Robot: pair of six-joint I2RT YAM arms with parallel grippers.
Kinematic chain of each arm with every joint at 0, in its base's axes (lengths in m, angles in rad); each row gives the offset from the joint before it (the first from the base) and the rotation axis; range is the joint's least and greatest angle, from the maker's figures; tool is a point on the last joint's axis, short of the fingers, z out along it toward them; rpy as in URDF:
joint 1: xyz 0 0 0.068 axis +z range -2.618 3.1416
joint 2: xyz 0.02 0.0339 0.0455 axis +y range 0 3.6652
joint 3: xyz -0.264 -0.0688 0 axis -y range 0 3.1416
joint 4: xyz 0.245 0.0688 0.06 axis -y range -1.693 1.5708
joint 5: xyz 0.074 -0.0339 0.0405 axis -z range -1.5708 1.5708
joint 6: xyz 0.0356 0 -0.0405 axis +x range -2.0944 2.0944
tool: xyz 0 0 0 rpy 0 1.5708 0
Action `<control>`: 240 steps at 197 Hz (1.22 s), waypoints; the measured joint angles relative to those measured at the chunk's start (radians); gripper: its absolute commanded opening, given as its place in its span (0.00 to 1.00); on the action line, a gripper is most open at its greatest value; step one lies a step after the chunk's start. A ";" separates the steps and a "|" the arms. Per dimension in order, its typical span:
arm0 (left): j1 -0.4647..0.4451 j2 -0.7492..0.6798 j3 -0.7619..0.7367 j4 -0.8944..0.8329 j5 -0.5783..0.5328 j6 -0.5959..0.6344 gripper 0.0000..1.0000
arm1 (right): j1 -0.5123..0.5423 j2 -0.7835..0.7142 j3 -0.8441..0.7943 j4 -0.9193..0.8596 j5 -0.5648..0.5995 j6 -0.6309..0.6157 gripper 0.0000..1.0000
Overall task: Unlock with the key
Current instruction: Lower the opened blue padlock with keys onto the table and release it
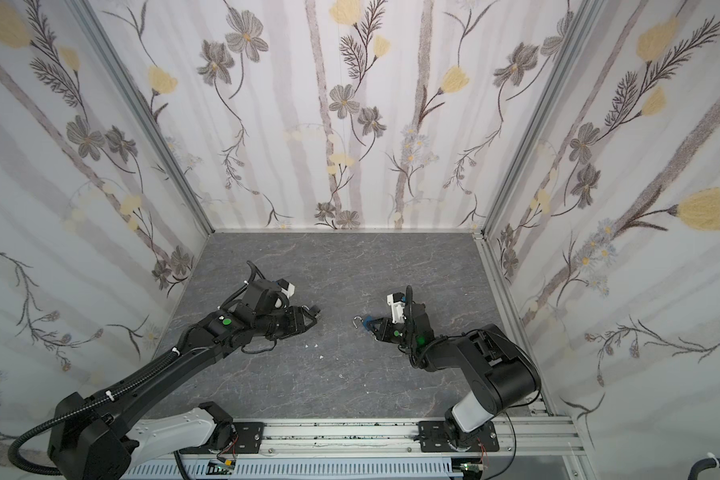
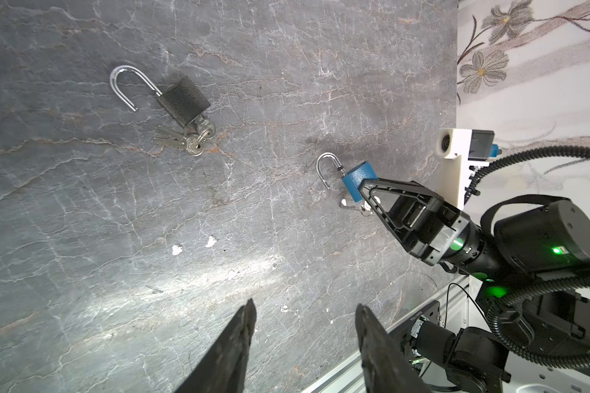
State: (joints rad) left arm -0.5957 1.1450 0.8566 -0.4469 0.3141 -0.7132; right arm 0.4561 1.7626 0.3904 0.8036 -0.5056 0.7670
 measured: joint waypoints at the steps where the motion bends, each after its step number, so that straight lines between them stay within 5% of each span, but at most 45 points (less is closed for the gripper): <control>1: 0.000 0.000 0.000 0.001 0.000 0.000 0.52 | 0.000 0.002 0.001 0.001 0.000 0.001 0.00; 58: 0.004 0.003 -0.009 0.010 -0.004 -0.021 0.52 | -0.002 0.137 0.083 0.014 0.030 0.036 0.00; 120: 0.009 0.018 -0.011 0.032 -0.006 -0.032 0.54 | -0.008 0.168 0.128 -0.013 0.077 0.029 0.31; 167: 0.018 0.018 -0.020 0.033 -0.019 -0.053 0.57 | -0.061 0.082 0.109 -0.104 0.134 -0.012 0.39; 191: 0.033 0.012 -0.025 0.031 -0.039 -0.065 0.63 | -0.097 -0.016 0.073 -0.177 0.175 -0.045 0.42; 214: 0.063 0.010 -0.026 0.015 -0.064 -0.072 0.79 | -0.121 -0.136 0.051 -0.257 0.226 -0.087 0.48; 220: 0.072 0.010 -0.026 0.008 -0.074 -0.073 0.93 | -0.125 -0.167 0.048 -0.283 0.241 -0.097 0.50; 226: 0.083 0.010 -0.026 0.000 -0.084 -0.071 1.00 | -0.131 -0.207 0.043 -0.313 0.255 -0.108 0.54; 228: 0.087 0.010 -0.026 -0.004 -0.086 -0.072 1.00 | -0.132 -0.220 0.043 -0.322 0.258 -0.112 0.66; 230: 0.089 0.010 -0.026 -0.006 -0.089 -0.072 1.00 | -0.134 -0.228 0.042 -0.327 0.259 -0.114 0.89; 232: 0.093 0.010 -0.026 -0.009 -0.092 -0.072 1.00 | -0.135 -0.240 0.042 -0.334 0.261 -0.118 0.97; 240: 0.107 0.011 -0.025 -0.026 -0.109 -0.081 1.00 | -0.140 -0.278 0.041 -0.360 0.280 -0.129 1.00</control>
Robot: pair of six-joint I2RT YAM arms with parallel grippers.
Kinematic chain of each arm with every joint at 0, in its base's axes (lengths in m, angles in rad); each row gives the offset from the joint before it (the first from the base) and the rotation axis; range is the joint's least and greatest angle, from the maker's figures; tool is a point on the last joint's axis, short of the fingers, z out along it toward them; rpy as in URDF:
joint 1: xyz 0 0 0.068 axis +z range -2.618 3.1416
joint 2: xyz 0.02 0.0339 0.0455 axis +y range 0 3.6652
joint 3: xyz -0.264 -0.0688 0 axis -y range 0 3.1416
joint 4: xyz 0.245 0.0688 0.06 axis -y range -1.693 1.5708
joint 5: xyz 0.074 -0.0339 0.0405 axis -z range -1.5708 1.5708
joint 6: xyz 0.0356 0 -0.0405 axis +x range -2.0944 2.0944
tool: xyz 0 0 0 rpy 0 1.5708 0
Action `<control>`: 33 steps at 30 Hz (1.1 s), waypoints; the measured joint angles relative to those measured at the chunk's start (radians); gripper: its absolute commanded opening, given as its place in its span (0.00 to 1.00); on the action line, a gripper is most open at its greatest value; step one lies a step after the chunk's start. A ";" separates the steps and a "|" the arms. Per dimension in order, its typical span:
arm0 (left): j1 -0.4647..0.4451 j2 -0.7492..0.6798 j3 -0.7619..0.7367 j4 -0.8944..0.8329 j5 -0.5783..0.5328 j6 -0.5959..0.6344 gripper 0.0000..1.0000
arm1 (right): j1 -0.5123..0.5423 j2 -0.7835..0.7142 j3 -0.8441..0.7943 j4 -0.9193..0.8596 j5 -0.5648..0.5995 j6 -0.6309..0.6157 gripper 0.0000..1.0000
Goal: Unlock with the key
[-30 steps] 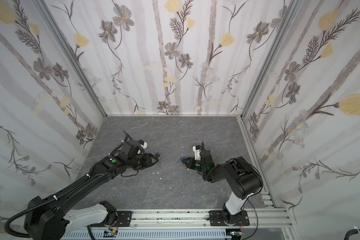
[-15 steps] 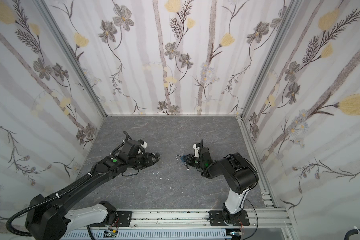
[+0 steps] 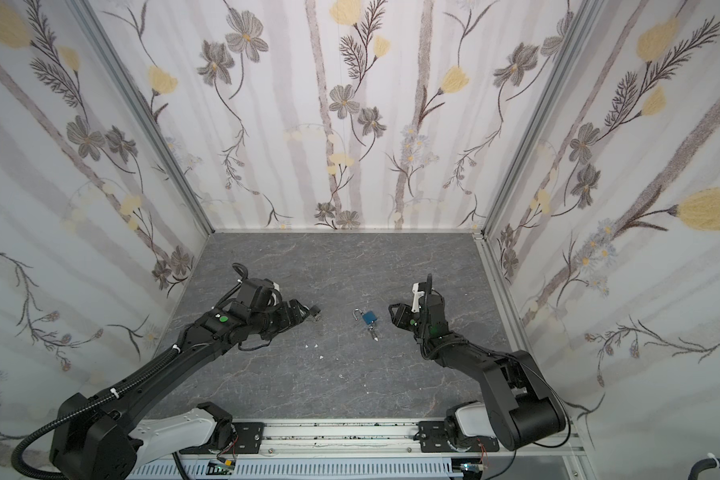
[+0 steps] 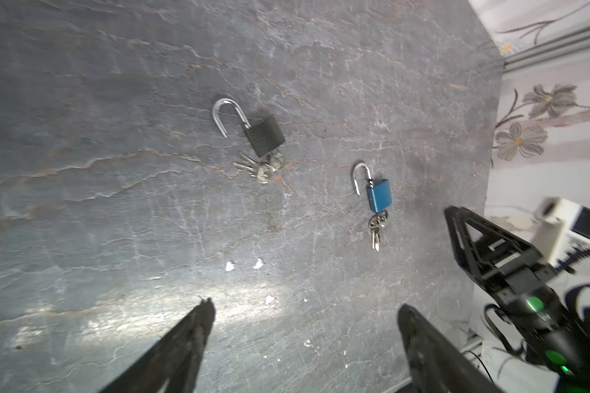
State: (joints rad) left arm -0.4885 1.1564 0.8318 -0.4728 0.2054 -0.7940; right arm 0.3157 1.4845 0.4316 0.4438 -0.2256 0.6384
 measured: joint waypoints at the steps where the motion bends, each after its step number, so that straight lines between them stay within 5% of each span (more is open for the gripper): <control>1: 0.011 0.002 0.002 -0.017 -0.011 0.005 1.00 | -0.003 -0.028 0.000 -0.023 0.017 -0.011 1.00; 10: 0.124 0.035 0.060 -0.150 -0.200 0.043 1.00 | -0.027 -0.219 0.051 -0.254 0.202 -0.116 1.00; 18: 0.184 -0.016 0.042 -0.032 -0.509 0.254 1.00 | -0.028 -0.305 0.133 -0.297 0.515 -0.214 1.00; 26: 0.281 0.039 -0.179 0.383 -0.719 0.547 1.00 | -0.044 -0.333 -0.127 0.121 0.873 -0.462 1.00; 33: 0.343 0.245 -0.348 0.719 -0.743 0.666 1.00 | -0.097 -0.156 -0.262 0.562 0.959 -0.591 1.00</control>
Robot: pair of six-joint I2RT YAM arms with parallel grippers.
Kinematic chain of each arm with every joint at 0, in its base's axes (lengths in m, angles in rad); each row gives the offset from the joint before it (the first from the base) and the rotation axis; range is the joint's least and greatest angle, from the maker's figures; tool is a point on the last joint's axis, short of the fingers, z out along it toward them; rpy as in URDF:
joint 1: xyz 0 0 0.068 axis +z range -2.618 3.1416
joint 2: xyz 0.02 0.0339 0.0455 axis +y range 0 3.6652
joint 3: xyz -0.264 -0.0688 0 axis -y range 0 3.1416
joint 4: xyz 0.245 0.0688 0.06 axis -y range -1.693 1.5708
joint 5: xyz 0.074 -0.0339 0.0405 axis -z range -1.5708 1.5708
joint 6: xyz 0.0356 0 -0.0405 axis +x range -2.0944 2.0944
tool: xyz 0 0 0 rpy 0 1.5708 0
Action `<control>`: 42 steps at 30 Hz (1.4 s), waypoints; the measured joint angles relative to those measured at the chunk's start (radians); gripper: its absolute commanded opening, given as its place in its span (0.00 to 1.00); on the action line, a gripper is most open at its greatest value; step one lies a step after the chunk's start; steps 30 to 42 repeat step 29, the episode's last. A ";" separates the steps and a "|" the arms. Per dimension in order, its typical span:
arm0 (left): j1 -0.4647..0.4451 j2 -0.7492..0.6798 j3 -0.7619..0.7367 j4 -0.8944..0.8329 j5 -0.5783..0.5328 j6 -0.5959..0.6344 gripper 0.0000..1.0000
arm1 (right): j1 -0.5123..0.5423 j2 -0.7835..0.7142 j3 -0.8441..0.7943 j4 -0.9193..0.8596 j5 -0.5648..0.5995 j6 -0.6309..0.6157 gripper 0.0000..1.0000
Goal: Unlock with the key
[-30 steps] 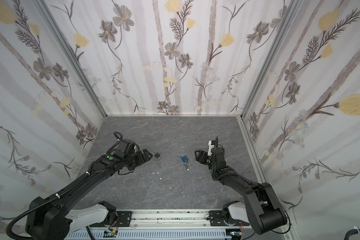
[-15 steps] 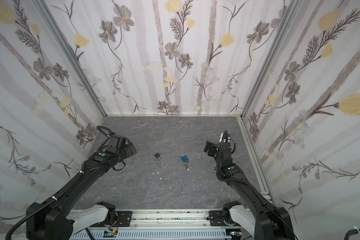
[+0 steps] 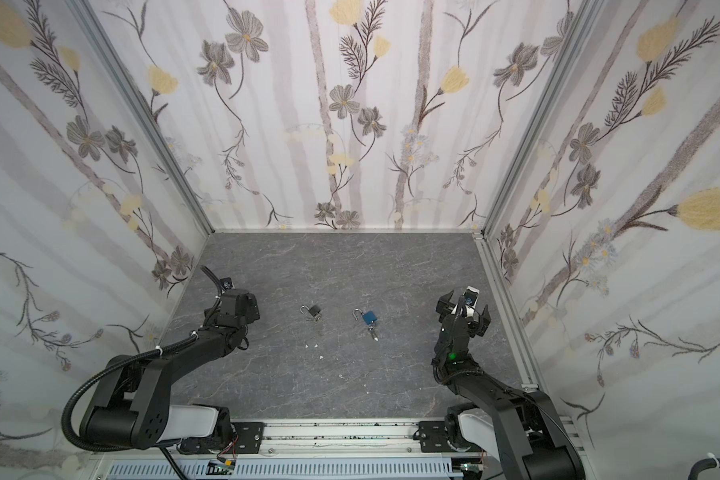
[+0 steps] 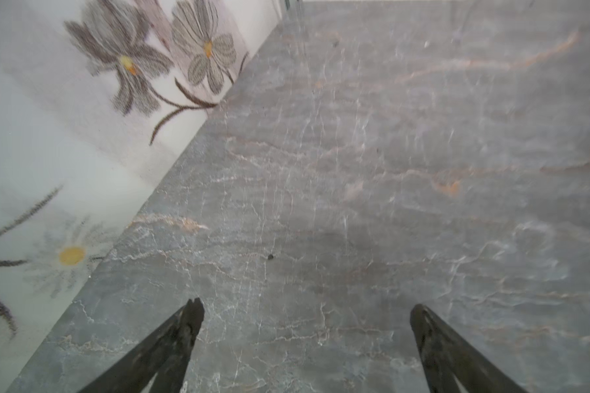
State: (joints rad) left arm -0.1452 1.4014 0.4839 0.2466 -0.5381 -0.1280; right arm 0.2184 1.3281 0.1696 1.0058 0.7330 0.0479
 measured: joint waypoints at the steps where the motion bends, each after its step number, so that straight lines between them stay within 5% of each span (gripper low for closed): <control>1: 0.002 0.020 -0.015 0.007 0.000 0.001 1.00 | -0.004 0.021 -0.007 0.039 -0.002 -0.006 1.00; 10: 0.038 0.113 -0.120 0.196 -0.016 0.010 1.00 | -0.124 0.152 -0.046 0.348 -0.295 -0.030 1.00; 16: 0.069 0.167 -0.117 0.272 -0.047 0.001 1.00 | -0.171 0.171 -0.010 0.344 -0.438 -0.002 1.00; 26: 0.073 0.169 -0.116 0.276 -0.041 0.002 1.00 | -0.159 0.184 0.011 0.336 -0.465 -0.001 1.00; 29: 0.075 0.180 -0.122 0.454 0.104 0.058 1.00 | -0.157 0.184 0.013 0.333 -0.465 -0.001 1.00; 42: 0.075 0.180 -0.122 0.454 0.104 0.058 1.00 | -0.157 0.184 0.013 0.333 -0.465 -0.001 1.00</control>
